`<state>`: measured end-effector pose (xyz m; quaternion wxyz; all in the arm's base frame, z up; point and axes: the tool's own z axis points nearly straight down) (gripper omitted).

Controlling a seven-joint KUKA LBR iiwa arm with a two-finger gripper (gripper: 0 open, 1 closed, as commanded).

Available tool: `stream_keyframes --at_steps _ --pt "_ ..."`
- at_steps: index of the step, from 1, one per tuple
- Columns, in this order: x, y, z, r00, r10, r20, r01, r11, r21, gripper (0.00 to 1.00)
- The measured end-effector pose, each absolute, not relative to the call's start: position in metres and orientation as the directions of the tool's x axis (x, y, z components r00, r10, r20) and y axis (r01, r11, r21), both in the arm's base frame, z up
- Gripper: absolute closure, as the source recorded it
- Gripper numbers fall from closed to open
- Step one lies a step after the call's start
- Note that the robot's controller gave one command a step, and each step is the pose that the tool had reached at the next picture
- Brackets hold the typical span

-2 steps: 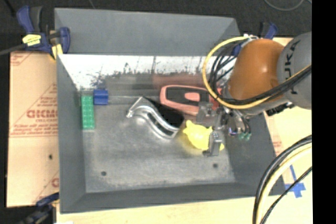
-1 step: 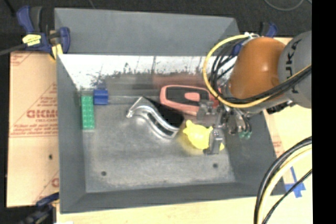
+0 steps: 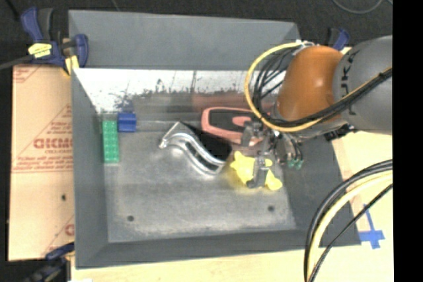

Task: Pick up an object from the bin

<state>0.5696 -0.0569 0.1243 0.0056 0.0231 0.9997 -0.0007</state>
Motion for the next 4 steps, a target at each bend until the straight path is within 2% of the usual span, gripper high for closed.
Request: stream_keyframes --at_steps 1,2,3,4 --pt "0.572 -0.058 0.092 -1.000 0.003 0.001 0.003 1.000 -0.001 0.00" --pt "0.577 -0.072 0.080 -0.997 -0.075 -0.012 -0.075 0.997 -0.004 1.00" --pt "0.577 -0.071 0.080 -0.997 -0.076 -0.012 -0.076 0.997 -0.004 1.00" --pt "0.570 -0.056 0.103 -0.998 -0.070 -0.008 -0.070 0.998 -0.004 1.00"
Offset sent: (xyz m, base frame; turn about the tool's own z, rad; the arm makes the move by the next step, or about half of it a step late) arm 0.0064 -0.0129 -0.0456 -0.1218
